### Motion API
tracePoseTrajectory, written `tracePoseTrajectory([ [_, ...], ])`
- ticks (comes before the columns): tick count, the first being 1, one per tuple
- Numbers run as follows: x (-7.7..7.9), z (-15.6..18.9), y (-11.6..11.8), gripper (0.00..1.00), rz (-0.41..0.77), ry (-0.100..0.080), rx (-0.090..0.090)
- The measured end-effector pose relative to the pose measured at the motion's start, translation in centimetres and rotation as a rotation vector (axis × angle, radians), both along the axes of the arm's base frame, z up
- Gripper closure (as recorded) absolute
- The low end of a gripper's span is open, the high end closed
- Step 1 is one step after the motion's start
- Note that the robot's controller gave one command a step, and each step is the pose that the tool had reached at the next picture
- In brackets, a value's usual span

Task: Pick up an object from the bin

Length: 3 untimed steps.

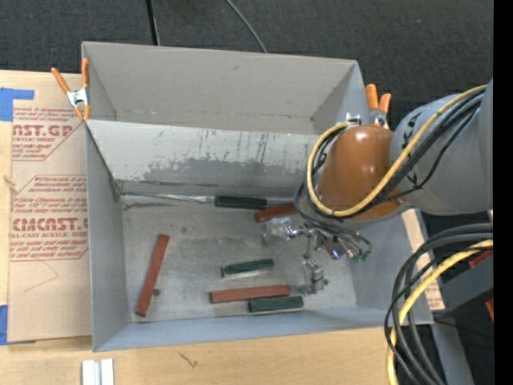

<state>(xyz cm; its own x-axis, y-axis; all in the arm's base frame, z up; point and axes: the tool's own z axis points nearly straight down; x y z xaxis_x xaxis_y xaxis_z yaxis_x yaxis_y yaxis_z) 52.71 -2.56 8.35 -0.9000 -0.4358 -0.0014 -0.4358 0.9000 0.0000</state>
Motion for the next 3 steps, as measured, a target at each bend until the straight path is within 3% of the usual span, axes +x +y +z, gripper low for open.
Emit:
tracePoseTrajectory([
  [1,-1.6,-0.6,2.2,0.0,-0.16,0.0,0.0],
  [2,-2.0,-0.9,7.3,1.0,0.024,-0.008,-0.004],
  [3,-2.0,-0.9,7.3,1.0,0.024,-0.008,-0.004],
])
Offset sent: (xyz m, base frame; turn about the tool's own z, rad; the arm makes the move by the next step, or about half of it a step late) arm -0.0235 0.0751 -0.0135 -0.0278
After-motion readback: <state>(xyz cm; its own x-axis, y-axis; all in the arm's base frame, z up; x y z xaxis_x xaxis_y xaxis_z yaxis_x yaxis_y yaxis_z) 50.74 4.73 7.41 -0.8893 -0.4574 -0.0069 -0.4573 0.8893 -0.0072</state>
